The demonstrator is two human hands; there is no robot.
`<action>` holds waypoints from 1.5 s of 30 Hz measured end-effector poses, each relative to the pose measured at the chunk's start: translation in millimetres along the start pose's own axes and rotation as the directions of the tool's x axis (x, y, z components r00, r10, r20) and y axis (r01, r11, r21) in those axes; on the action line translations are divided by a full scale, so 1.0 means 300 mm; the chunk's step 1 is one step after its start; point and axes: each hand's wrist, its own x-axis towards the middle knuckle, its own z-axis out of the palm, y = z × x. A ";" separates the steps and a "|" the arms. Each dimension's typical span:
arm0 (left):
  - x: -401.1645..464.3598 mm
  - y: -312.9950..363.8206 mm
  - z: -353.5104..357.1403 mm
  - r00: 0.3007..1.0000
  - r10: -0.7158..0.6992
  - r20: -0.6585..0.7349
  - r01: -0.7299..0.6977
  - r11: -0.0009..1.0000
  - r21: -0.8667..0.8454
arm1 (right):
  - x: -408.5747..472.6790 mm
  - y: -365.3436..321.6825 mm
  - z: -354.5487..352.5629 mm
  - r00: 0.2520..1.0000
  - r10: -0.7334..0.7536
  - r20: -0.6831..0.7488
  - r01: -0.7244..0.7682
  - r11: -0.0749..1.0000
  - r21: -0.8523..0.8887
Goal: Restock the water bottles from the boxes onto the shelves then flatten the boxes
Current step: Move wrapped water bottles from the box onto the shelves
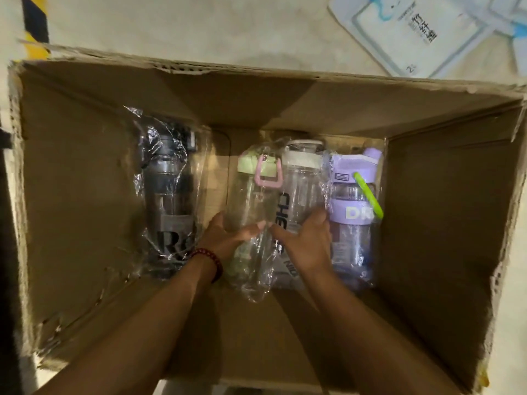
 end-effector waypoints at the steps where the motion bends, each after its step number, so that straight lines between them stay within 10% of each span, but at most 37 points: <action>1: -0.003 0.006 0.000 1.000 -0.007 0.005 0.007 1.000 0.010 | 0.007 -0.007 0.003 1.000 0.024 0.004 -0.024 1.000 0.004; 22: -0.334 0.065 -0.143 0.990 0.084 0.117 -0.046 0.954 -0.298 | -0.268 -0.103 -0.181 0.981 0.030 0.194 -0.122 0.865 0.486; 45: -1.522 0.377 -0.796 0.839 0.501 -0.212 -0.544 0.776 -0.319 | -1.264 -0.707 -0.818 0.919 -0.362 0.158 0.206 0.782 0.588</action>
